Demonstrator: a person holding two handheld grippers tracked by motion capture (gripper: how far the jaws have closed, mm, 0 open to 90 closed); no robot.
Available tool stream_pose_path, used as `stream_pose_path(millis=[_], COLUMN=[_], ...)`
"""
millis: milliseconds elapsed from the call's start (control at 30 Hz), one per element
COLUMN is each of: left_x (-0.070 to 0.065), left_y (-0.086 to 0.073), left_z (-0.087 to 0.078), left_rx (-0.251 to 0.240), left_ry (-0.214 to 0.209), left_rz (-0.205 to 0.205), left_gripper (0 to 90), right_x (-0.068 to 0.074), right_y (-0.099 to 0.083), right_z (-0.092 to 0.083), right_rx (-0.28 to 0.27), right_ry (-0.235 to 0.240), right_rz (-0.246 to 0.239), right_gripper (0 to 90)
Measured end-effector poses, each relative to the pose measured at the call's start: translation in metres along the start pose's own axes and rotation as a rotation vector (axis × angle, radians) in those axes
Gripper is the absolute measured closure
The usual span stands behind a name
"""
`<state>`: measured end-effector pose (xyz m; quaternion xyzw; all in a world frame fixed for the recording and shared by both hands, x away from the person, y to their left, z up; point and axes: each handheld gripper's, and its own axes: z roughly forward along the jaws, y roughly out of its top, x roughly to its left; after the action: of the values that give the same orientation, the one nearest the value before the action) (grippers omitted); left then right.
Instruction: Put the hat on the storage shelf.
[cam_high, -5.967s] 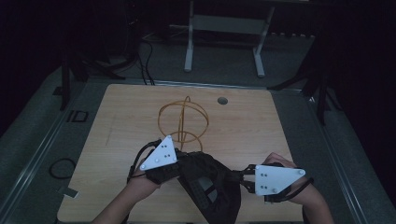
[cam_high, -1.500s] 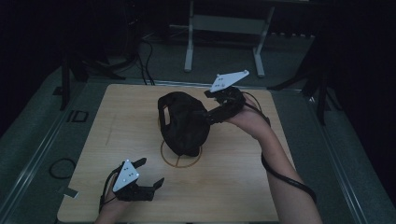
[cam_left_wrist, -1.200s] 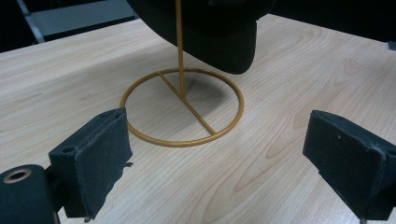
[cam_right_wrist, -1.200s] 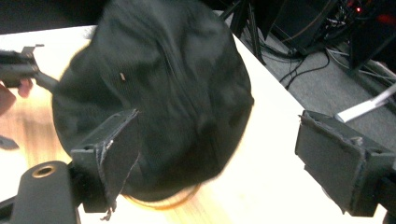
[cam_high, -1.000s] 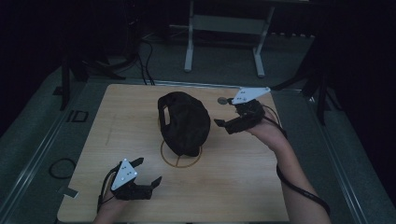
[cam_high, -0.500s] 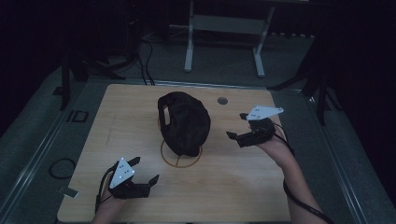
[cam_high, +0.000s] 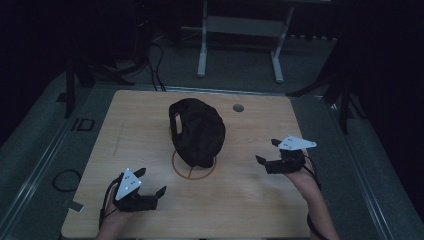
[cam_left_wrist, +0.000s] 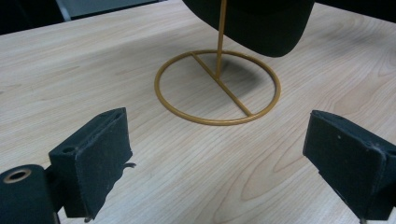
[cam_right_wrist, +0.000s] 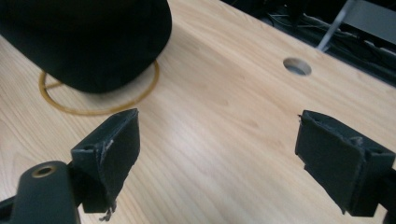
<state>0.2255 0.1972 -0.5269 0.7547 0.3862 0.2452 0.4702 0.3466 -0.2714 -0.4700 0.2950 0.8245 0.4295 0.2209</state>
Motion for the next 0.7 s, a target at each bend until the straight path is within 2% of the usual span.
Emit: stream_pose_path(millis=[33,133,267,533,600,700], left_x=[0.0,0.001,0.003,0.01,0.012,0.014], left_y=[0.0,-0.002,-0.004,-0.01,-0.011,-0.013], left_z=[0.0,0.001,0.0,-0.004,-0.004,-0.005], left_rx=[0.001,0.006,0.011,0.023,0.031,0.032], left_ry=[-0.001,0.002,0.009,0.034,0.04,0.05], left_rz=[-0.006,-0.011,-0.018,-0.042,-0.05,-0.054], left_gripper=[8.1,8.1,8.1,8.1,8.1,8.1], right_x=[0.0,0.0,0.001,0.0,0.0,0.0], right_y=[0.0,-0.02,-0.033,-0.061,-0.07,-0.076], right_z=[0.0,-0.002,-0.005,-0.017,-0.021,-0.025], right_rx=[0.0,0.004,0.005,0.001,0.002,-0.002], right_ry=[0.0,-0.017,-0.026,-0.079,-0.108,-0.113], right_rz=[0.0,0.022,0.035,0.078,0.088,0.104], right_gripper=[13.9,13.9,14.0,14.0,14.0,14.0])
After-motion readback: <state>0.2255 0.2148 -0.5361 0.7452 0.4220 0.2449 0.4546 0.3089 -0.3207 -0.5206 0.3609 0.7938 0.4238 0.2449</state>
